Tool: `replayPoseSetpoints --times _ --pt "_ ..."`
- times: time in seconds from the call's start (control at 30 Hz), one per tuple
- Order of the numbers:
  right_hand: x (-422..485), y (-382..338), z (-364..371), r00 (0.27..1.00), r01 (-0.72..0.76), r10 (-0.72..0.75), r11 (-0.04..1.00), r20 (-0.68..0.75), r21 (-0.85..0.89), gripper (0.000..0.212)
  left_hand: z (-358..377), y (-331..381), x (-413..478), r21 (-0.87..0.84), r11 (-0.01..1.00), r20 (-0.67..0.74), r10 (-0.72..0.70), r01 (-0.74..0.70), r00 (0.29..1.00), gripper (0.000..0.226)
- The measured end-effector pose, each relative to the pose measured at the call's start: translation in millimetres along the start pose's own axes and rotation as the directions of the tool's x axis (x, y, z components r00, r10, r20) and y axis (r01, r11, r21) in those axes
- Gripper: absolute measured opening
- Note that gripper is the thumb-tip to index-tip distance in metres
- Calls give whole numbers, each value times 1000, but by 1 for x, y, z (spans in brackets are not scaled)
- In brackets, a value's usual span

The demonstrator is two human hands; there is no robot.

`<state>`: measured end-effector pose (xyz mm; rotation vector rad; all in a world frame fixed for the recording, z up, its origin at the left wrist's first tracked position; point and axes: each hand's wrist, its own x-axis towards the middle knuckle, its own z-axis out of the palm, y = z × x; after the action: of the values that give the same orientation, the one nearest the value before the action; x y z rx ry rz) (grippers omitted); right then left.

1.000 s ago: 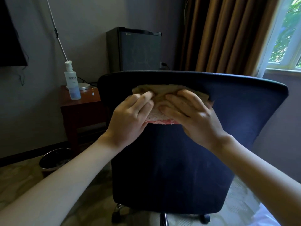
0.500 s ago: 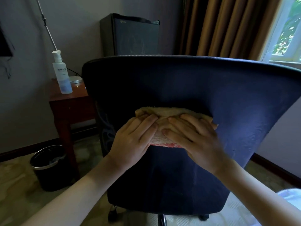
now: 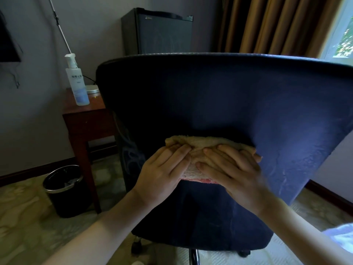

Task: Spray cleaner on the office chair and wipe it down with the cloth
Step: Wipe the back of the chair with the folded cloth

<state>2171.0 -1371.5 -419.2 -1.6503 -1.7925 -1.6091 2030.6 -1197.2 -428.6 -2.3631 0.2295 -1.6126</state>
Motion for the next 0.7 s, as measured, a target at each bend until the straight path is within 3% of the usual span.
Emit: replayPoseSetpoints --times 0.27,0.4,0.47,0.6,0.7 --pt "-32 -21 0 975 -26 9 997 220 76 44 2 21 -25 -59 998 174 -21 32 985 27" --pt "-15 -27 -25 944 -70 22 988 330 135 70 -17 27 -17 -84 994 299 -45 73 953 33" --pt "2 -24 -41 954 -89 34 981 299 173 71 -30 23 -9 -60 996 282 -51 70 958 31" --pt "54 -22 -63 996 -3 -9 991 87 134 32 -68 5 16 10 996 144 -92 92 985 29" --pt "103 -26 -67 999 38 -37 996 -3 78 29 -103 -25 31 75 991 81 -114 108 990 26"
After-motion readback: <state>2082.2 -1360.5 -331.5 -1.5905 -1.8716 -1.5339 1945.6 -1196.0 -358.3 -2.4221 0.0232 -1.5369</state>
